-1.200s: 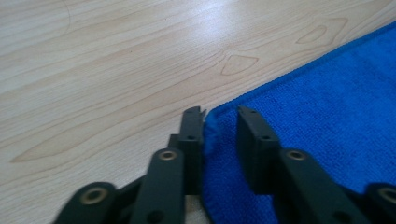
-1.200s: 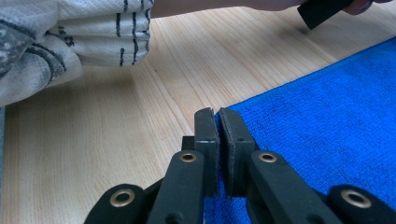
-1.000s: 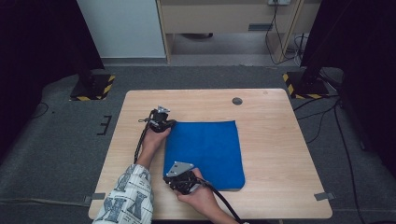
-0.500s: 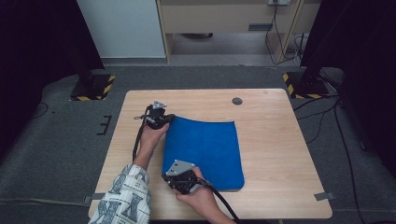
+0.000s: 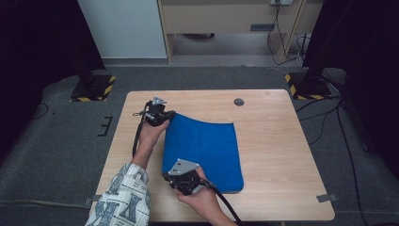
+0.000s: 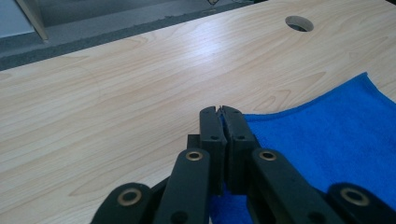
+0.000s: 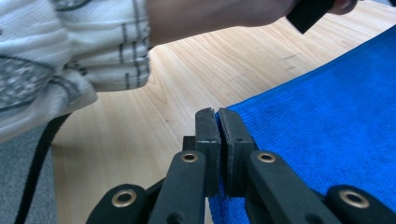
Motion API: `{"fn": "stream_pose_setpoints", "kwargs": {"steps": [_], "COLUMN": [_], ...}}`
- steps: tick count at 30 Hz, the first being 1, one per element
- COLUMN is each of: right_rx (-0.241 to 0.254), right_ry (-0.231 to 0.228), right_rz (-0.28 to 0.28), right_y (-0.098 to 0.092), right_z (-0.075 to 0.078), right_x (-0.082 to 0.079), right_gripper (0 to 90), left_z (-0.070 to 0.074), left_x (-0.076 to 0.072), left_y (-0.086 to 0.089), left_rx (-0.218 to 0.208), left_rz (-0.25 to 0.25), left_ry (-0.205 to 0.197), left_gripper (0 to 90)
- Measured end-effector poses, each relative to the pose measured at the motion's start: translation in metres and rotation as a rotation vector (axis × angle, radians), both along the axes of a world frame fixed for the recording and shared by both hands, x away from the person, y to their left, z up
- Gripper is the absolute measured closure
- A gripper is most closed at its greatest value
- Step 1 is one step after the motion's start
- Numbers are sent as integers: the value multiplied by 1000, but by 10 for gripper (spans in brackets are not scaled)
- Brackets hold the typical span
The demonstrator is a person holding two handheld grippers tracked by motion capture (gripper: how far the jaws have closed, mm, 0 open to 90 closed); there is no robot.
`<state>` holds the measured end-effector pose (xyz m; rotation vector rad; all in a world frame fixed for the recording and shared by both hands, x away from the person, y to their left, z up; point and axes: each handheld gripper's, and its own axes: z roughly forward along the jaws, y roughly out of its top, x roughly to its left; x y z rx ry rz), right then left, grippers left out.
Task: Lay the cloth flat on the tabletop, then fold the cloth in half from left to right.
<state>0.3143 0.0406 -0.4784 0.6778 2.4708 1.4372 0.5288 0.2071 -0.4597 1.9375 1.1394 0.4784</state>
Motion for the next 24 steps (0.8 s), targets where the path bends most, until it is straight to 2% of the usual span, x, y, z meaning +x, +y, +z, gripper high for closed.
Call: {"fn": "stream_pose_setpoints", "kwargs": {"steps": [7,15,24], "right_rx": [1,9,35], "right_ry": [-21,-24,-34], "right_rz": [24,21,28], "right_y": [12,20,43], "right_z": [7,12,21], "right_x": [-7,-8,-13], "right_gripper": [875,875,875], "left_z": [8,15,23], "left_x": [-2,-5,-9], "left_y": [11,24,43], "left_rx": [5,5,5], "left_rz": [10,10,25], "left_ry": [-5,-9,-8], "left_gripper": [882,882,882]}}
